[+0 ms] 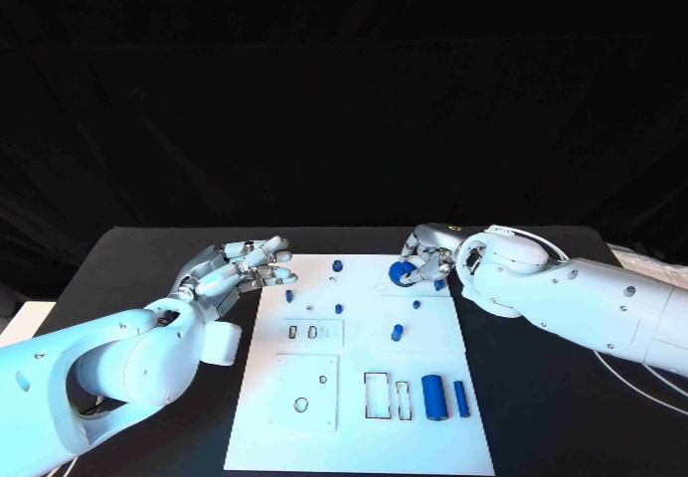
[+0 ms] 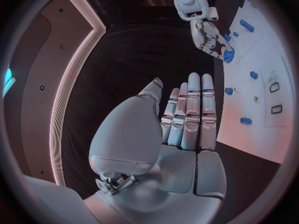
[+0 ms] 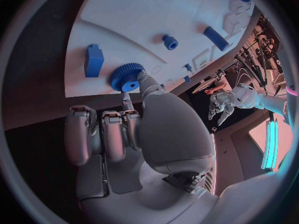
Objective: Assemble the parts on the task board
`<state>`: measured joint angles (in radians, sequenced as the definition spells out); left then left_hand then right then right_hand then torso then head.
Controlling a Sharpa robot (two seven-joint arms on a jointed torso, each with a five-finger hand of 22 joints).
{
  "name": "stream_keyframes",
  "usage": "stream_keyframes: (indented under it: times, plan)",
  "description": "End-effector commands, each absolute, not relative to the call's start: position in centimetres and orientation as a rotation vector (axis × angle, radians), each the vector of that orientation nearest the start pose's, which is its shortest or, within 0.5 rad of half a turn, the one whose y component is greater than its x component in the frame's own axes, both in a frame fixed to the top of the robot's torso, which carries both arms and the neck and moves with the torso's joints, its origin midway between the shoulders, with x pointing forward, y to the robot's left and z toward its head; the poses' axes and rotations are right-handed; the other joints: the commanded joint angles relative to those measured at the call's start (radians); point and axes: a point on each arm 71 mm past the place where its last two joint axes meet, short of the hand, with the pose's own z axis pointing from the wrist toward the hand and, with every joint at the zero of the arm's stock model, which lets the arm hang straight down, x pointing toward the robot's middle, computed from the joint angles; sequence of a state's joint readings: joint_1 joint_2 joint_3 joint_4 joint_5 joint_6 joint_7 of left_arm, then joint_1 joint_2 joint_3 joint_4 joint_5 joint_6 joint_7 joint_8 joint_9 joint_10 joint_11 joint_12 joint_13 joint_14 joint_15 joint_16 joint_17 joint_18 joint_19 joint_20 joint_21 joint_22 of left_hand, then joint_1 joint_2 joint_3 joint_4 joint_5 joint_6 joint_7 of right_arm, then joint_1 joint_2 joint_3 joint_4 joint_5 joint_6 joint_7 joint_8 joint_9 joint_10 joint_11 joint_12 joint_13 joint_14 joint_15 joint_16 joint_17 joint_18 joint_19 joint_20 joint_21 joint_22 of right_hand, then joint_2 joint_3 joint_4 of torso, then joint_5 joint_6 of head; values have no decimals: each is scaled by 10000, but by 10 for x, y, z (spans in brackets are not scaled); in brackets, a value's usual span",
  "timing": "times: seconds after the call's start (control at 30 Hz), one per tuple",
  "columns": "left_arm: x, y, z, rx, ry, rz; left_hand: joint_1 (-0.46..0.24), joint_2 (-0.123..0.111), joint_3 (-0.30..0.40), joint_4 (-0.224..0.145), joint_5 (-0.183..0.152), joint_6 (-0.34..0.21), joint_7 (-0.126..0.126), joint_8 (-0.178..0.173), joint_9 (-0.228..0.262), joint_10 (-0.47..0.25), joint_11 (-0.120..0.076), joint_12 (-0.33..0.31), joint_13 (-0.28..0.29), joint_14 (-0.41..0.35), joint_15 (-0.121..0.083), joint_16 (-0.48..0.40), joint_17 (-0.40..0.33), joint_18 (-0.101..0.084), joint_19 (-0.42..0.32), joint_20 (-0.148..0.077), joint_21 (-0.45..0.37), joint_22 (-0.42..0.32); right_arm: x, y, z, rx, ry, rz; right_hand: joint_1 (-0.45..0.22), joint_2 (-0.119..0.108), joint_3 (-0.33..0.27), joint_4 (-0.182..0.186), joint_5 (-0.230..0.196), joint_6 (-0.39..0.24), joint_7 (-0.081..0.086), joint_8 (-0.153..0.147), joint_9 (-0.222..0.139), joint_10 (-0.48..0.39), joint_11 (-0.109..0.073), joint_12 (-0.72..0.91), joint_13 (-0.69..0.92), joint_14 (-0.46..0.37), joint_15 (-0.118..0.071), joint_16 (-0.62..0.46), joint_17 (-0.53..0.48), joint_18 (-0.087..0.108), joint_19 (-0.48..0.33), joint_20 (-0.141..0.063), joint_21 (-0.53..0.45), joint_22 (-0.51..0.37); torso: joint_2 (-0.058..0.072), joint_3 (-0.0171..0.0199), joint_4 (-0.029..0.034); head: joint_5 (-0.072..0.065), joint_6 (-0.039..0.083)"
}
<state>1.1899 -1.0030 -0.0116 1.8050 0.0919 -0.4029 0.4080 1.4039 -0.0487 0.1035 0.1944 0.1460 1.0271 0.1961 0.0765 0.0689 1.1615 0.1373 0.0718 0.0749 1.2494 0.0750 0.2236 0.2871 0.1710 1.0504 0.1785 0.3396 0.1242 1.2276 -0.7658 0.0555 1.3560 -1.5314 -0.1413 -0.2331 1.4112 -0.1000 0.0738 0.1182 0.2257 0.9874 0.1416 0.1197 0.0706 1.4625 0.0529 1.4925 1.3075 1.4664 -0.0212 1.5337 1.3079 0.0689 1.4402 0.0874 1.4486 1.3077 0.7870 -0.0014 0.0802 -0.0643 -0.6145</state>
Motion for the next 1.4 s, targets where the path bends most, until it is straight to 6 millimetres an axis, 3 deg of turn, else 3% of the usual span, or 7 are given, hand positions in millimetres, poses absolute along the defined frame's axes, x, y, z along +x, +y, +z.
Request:
stream_keyframes:
  times: [0.03, 0.27, 0.5, 0.77, 0.97, 1.4]
  plan:
    - [437, 208, -151, -12115, 13790, -16375, 78, -10, -8, -60, -34, -11, 54, -40, 0, -76, -4, -60, -10, -75, 0, -44, 9, 108, 16, 48, -35, -9, 532, -219, -163, -1588, 17490, 3750, 126, -17, 56, -65, -84, 77, 3, 49, 16, 644, 19, 47, 1956, 887, 24, 40, 1837, -157, 88, -15, 57, 36, -1, -1, 7, -6, -20]
    - [437, 209, -151, -12119, 13787, -16365, 78, -10, -8, -60, -34, -11, 54, -40, 0, -76, -4, -60, -10, -75, 0, -44, 9, 108, 16, 48, -35, -9, 532, -221, -168, -1763, 17541, 3496, 259, 57, 306, -184, -111, 204, -15, 102, 21, 672, 1, 90, 2005, 888, 11, 46, 1849, -170, 115, -22, 95, 111, 0, 5, 17, -8, -41]
    - [437, 209, -151, -12118, 13784, -16365, 78, -10, -8, -60, -34, -11, 54, -40, 0, -76, -4, -60, -10, -75, 0, -44, 9, 108, 16, 48, -35, -9, 530, -217, -165, -1837, 17068, 3627, 382, 303, 818, -313, -138, 655, -147, 278, 80, 768, -110, 241, 2151, 894, -73, 59, 1880, -189, 164, -79, 154, 228, -1, -4, 23, -10, -33]
    - [437, 209, -151, -12111, 13785, -16380, 78, -10, -8, -60, -34, -11, 54, -40, 0, -76, -4, -60, -10, -75, 0, -44, 9, 108, 16, 48, -35, -9, 522, -200, -156, -1943, 16233, 4295, 70, 374, 1206, -252, 100, 957, -274, 344, 119, 859, -227, 381, 2283, 904, -176, 78, 1926, -247, 300, -180, 288, 511, -7, -9, 32, -27, -12]
    - [437, 209, -151, -12110, 13783, -16381, 93, 4, 3, -72, -40, -11, 52, -46, 1, -82, -5, -63, -10, -72, -1, -53, 27, 110, 17, 49, -36, -11, 516, -179, -146, -2160, 15491, 4823, -52, 340, 1293, -228, 150, 978, -290, 327, 117, 877, -241, 409, 2310, 910, -192, 90, 1955, -280, 377, -201, 361, 672, -8, -12, 50, -29, 14]
    - [437, 208, -151, -12105, 13807, -16413, 93, 4, 3, -72, -40, -11, 52, -46, 1, -82, -5, -63, -10, -72, -1, -53, 27, 110, 17, 49, -36, -11, 502, -114, -136, -3342, 14623, 5847, -125, 328, 1375, -219, 169, 987, -297, 309, 114, 881, -247, 412, 2315, 911, -201, 91, 1955, -309, 445, -212, 425, 812, 7, -6, 69, 86, 7]
